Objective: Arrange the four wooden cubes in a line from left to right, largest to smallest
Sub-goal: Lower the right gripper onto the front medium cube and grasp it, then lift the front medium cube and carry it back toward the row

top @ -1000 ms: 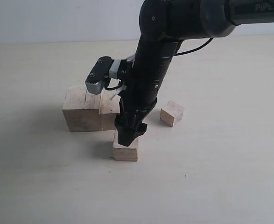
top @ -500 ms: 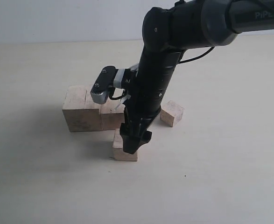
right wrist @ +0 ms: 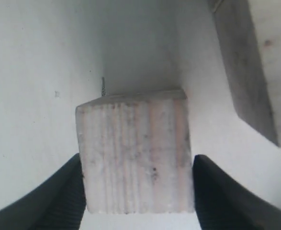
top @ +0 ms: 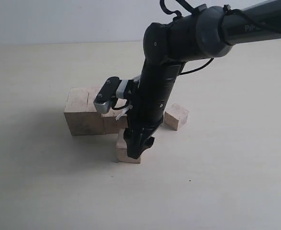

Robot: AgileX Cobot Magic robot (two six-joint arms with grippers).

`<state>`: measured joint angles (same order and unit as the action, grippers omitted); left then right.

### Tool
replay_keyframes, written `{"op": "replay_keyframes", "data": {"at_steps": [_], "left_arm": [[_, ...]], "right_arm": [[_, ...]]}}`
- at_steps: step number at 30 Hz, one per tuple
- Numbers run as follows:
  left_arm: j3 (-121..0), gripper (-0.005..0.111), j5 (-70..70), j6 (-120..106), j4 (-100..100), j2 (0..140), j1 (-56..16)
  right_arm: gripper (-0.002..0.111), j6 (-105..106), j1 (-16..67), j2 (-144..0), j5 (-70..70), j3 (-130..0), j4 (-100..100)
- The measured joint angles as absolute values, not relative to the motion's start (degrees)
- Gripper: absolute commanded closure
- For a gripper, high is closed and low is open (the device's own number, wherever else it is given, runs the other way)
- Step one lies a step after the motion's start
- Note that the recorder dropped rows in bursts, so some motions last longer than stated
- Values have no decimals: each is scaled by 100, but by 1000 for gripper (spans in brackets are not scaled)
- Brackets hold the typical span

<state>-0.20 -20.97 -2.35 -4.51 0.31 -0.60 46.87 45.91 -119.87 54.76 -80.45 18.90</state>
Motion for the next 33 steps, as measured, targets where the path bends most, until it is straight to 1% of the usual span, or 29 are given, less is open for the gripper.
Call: {"op": "replay_keyframes", "data": {"at_steps": [3,6,10,13,17,21,24,29,33], "left_arm": [[-20,107,-2097,-235,-451,31,-60],[-20,107,-2097,-235,-451,31,-60],[-20,107,-2097,-235,-451,31,-60],[-20,107,-2097,-235,-451,31,-60],[-20,107,-2097,-235,-451,31,-60],[-20,107,-2097,-235,-451,31,-60],[-20,107,-2097,-235,-451,31,-60],[-20,107,-2097,-235,-451,31,-60],[-20,107,-2097,-235,-451,31,-60]], "right_arm": [[108,4551,4591,-11778,5843,-8045,1712],[108,4523,4591,-11372,6359,-8045,974],[108,4672,4110,-10829,6408,-8045,864],[108,4871,3549,-10719,6221,-8045,909],[108,5435,3118,-10711,5977,-8045,1332],[108,6352,3048,-10706,5725,-8045,1679],[108,7132,3048,-10706,5249,-8045,1971],[108,7604,3048,-11005,4915,-8045,2074],[108,8072,3048,-11393,4720,-8045,2871]]}}
